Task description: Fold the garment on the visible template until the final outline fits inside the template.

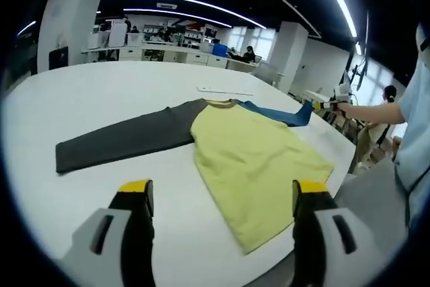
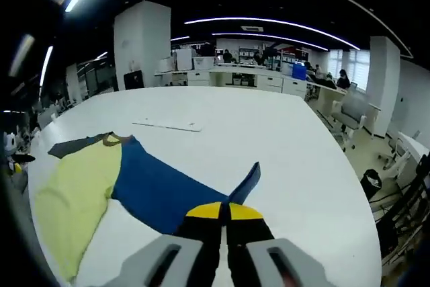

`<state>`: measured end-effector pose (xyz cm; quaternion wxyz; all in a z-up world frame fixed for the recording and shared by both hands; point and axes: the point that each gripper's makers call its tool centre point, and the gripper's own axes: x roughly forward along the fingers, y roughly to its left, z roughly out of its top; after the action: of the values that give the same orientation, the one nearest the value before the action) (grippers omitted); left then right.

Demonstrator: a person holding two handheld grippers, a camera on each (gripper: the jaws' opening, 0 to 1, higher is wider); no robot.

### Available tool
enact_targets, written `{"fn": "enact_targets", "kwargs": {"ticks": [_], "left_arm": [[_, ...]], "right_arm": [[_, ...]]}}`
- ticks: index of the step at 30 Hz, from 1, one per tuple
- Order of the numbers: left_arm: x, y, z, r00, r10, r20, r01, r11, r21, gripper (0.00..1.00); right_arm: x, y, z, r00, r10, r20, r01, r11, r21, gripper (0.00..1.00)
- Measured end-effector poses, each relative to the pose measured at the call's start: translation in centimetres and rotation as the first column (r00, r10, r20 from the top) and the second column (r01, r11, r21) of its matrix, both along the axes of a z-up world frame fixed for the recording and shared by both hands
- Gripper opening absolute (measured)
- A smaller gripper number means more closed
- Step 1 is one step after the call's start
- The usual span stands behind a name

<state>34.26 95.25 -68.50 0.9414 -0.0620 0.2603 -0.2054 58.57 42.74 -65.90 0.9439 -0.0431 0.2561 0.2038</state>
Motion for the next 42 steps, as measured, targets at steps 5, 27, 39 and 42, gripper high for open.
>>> {"fn": "enact_targets", "kwargs": {"ticks": [5,27,39,42], "left_arm": [[-0.1,0.0,-0.3,1.0,-0.003,0.004,0.002,1.0,0.016,0.81],[-0.9,1.5,-1.4,1.0,0.023,0.009,-0.023,1.0,0.012,0.81],[-0.9,1.6,-1.7,1.0,0.014,0.007,-0.014,0.999,0.034,0.81],[-0.9,1.6,-1.9,1.0,0.002,-0.004,-0.002,0.999,0.043,0.81]], "right_arm": [[1.2,5.0,2.0,0.994,0.099,0.036,-0.101,0.994,0.043,0.0],[1.6,27.4,5.1,0.896,0.43,0.108,-0.443,0.881,0.167,0.0],[0.1,35.7,5.6,0.83,0.545,0.121,-0.558,0.806,0.197,0.0],[-0.6,38.0,5.3,0.817,0.563,0.123,-0.575,0.783,0.237,0.0]]}}
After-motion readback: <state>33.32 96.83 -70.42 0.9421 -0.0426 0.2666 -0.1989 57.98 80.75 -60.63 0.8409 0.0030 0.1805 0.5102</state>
